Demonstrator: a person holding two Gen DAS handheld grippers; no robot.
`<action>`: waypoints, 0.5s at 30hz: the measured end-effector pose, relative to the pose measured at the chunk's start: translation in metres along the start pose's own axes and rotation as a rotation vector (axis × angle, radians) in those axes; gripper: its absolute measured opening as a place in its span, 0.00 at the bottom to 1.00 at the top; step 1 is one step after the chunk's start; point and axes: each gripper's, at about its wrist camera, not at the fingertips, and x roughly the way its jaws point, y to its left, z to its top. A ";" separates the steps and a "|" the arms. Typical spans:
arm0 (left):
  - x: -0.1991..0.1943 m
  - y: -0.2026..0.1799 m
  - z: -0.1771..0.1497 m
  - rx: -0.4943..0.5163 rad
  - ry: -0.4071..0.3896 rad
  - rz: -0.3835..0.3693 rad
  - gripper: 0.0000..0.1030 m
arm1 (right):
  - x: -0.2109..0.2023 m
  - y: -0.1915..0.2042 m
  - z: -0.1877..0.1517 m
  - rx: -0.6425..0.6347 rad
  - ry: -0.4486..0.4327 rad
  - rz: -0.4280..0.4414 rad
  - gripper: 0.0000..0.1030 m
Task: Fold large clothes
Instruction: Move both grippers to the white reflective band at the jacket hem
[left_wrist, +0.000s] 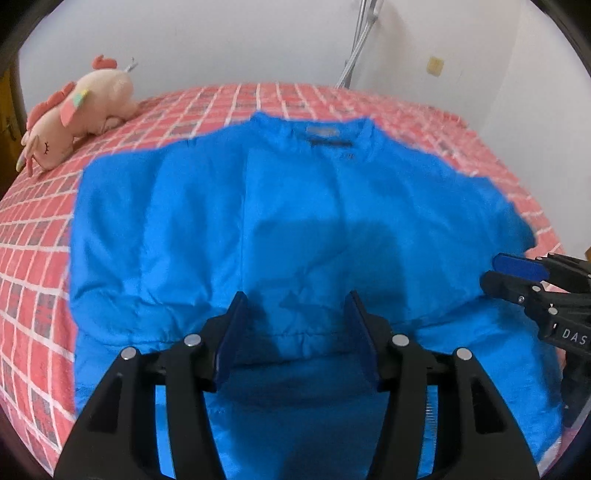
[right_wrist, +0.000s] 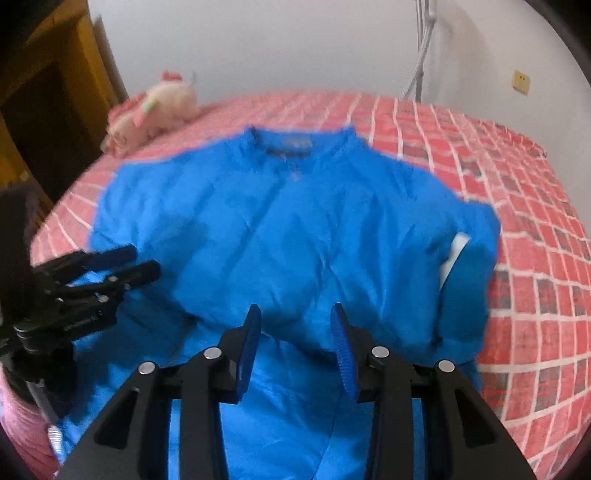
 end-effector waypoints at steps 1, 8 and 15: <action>0.005 0.001 0.000 0.005 0.009 -0.003 0.54 | 0.006 -0.002 -0.001 0.003 0.013 0.006 0.38; 0.011 0.007 -0.002 -0.012 0.019 -0.021 0.54 | 0.013 -0.012 -0.005 0.051 0.019 0.059 0.38; -0.036 0.018 -0.010 -0.043 0.015 -0.012 0.58 | -0.052 -0.024 -0.029 0.069 -0.082 0.115 0.45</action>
